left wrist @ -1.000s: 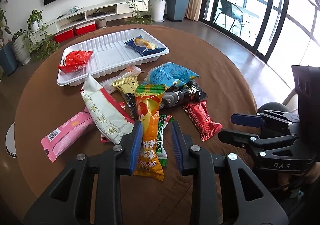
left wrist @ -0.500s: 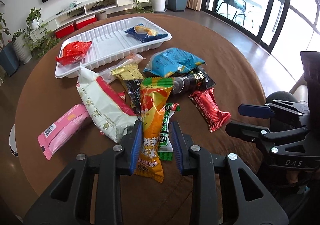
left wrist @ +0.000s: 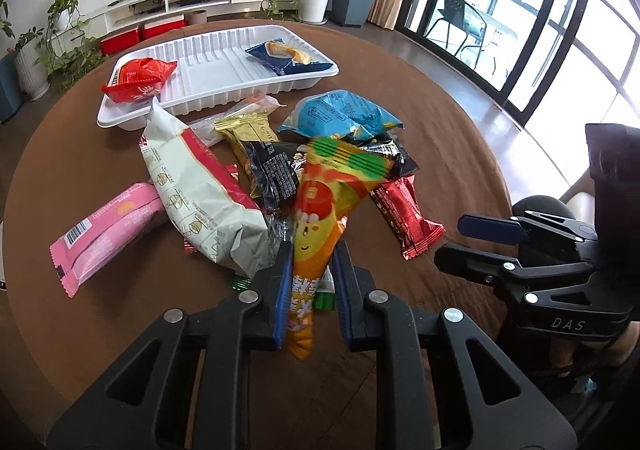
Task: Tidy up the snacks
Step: 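Grasp the orange candy stick with the left tool while the right tool grasps the red bar, then carry the candy stick and red bar over the white tray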
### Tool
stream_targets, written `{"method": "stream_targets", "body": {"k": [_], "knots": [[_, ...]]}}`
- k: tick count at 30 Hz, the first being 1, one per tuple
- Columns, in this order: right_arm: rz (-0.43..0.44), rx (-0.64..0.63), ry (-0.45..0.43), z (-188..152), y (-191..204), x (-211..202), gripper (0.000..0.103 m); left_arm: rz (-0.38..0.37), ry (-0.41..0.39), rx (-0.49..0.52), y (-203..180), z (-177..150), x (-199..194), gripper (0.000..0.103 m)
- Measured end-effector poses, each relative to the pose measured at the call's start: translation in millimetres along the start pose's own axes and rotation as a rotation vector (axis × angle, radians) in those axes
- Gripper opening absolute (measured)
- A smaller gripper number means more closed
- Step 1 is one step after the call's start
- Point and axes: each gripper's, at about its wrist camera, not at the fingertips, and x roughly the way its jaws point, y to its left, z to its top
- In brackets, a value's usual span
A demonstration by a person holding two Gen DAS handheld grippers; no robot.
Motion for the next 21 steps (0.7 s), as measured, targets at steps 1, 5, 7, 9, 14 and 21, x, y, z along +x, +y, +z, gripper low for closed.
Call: {"method": "stream_targets", "body": {"k": [1, 5, 7, 9, 14, 21], "knots": [[-0.004, 0.0, 0.0, 0, 0, 0, 0.056, -0.008, -0.006, -0.004, 0, -1, -1, 0.013], [-0.012, 0.006, 0.001, 0, -1, 1, 0.056, -0.029, -0.014, -0.013, 2, -3, -4, 0.012], [-0.016, 0.004, 0.001, 1, -1, 2, 0.056, -0.039, -0.01, -0.022, 3, -5, -3, 0.012], [-0.022, -0.001, 0.001, 2, 0, 2, 0.056, -0.051, -0.011, -0.036, 6, -7, -3, 0.011], [-0.037, -0.002, 0.003, 5, 2, 4, 0.056, -0.092, -0.036, -0.076, 11, -11, -13, 0.011], [-0.066, -0.029, 0.004, 25, 10, 14, 0.056, -0.123, -0.066, -0.135, 22, -21, -31, 0.011]]}}
